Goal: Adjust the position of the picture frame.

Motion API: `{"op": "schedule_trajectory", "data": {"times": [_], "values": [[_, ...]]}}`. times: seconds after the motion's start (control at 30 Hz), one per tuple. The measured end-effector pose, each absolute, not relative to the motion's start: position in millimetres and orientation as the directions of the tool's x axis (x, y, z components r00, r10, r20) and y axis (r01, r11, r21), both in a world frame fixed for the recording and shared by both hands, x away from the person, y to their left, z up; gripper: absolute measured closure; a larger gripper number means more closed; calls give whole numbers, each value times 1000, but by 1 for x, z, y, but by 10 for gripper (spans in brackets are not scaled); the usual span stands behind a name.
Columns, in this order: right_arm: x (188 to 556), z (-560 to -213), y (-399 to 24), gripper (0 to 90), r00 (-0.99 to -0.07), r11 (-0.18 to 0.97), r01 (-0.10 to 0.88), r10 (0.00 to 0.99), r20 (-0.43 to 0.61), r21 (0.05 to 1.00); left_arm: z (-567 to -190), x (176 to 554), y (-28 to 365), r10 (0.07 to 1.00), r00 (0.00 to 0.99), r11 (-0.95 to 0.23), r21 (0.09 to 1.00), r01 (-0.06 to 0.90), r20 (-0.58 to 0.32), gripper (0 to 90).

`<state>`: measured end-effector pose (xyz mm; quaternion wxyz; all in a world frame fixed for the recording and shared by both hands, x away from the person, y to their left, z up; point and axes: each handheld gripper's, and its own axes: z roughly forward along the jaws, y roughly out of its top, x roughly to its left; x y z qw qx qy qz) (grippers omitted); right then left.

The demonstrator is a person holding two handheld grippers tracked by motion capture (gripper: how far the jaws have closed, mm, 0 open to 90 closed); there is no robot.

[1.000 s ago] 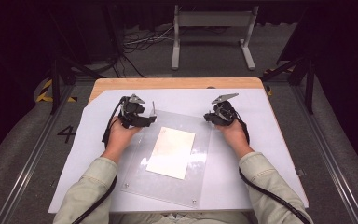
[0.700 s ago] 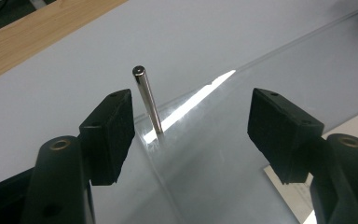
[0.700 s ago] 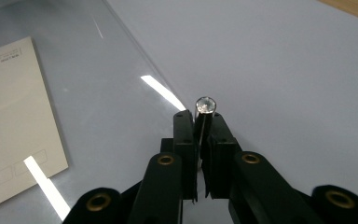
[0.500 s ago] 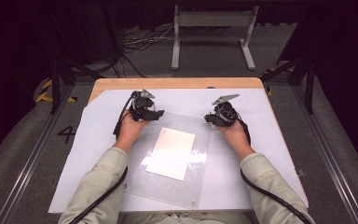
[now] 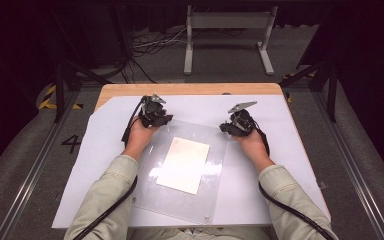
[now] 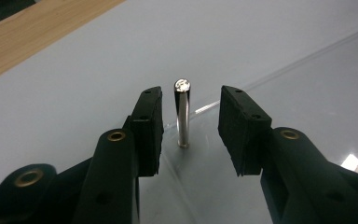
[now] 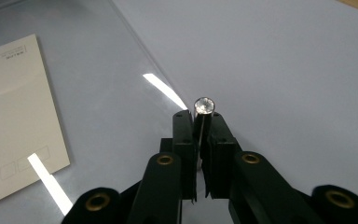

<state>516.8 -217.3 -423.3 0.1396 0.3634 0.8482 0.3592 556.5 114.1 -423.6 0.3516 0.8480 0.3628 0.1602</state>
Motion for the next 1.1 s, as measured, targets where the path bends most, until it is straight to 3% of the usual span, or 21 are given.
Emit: {"op": "schedule_trajectory", "data": {"times": [0.1, 0.23, 0.33, 0.8, 1.1], "values": [[517, -423, -218, 852, -699, 478, 515, 715, 25, 712, -426, 557, 113, 720, 694, -503, 705, 500, 21, 653], [517, -423, -218, 851, -699, 478, 515, 714, 26, 712, -425, 557, 113, 737, 675, -502, 696, 514, 34, 778], [517, -423, -217, 851, -702, 480, 513, 711, 26, 712, -423, 560, 116, 755, 655, -463, 686, 562, -27, 848], [520, -417, -214, 843, -709, 472, 539, 701, 73, 698, -412, 554, 121, 752, 658, -485, 651, 584, -30, 854], [527, -412, -228, 842, -681, 456, 563, 728, 74, 689, -410, 545, 113, 699, 714, -524, 658, 541, -30, 854]]}}
